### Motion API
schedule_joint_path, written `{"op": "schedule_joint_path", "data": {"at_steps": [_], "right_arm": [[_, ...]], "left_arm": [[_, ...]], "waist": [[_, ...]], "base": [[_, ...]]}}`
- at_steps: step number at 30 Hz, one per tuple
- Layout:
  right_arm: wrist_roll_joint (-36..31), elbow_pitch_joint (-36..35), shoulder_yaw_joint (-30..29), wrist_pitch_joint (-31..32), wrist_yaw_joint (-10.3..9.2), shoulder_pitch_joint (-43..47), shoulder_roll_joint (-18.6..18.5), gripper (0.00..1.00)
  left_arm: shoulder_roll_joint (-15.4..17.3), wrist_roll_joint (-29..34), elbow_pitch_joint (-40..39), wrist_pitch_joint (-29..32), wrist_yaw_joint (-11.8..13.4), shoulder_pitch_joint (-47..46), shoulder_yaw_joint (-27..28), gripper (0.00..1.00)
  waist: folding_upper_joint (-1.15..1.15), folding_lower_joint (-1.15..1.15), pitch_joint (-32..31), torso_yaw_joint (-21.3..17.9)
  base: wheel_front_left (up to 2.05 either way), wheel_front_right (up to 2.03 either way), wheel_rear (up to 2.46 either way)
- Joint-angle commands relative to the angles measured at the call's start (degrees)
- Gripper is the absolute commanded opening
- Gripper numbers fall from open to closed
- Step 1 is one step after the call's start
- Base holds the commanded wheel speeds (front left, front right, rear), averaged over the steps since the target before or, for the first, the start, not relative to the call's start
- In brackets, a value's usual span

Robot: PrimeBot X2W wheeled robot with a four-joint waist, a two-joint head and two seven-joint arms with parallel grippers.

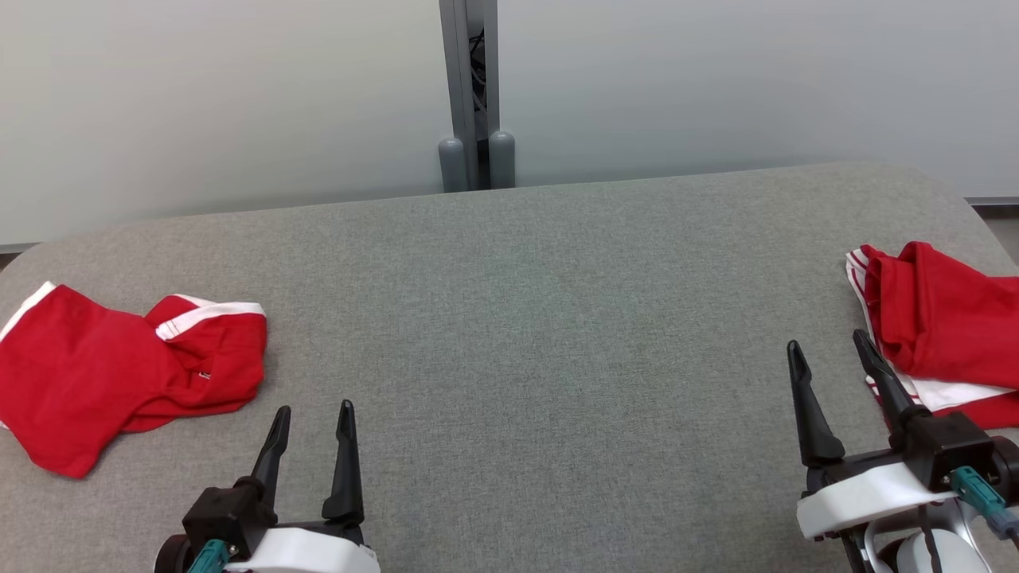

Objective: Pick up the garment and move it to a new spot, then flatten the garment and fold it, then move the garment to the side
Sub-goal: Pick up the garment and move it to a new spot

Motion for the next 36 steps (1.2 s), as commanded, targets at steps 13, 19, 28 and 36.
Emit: {"op": "schedule_joint_path", "data": {"at_steps": [13, 19, 28, 36], "right_arm": [[0.1, 0.4, 0.2, -0.1, -0.01, 0.0, -0.2, 1.0], [0.3, 0.5, 0.5, -0.1, -0.01, 0.1, -0.2, 1.0], [0.7, 0.3, 0.2, -0.1, -0.01, 0.7, -0.2, 1.0], [1.0, 0.3, 1.2, -0.1, -0.01, 1.1, -0.2, 1.0]], "left_arm": [[0.2, -0.9, 0.4, 0.1, 0.2, 0.0, -0.2, 1.0], [0.2, -0.7, 0.3, 0.1, 0.4, -0.1, 0.0, 1.0], [0.2, -0.5, 0.0, 0.0, 0.3, -0.2, -0.1, 1.0], [0.2, -0.4, -0.5, 0.0, 0.3, -1.1, 0.3, 1.0]], "waist": [[0.0, 0.0, -0.3, 0.0], [0.0, 0.0, -0.3, 0.0], [0.0, 0.0, -0.2, 1.0], [0.0, 0.0, 0.0, 7.6]], "base": [[0.0, 0.0, 0.0], [0.0, 0.0, 0.0], [0.0, 0.0, 0.0], [0.0, 0.0, 0.0]]}}
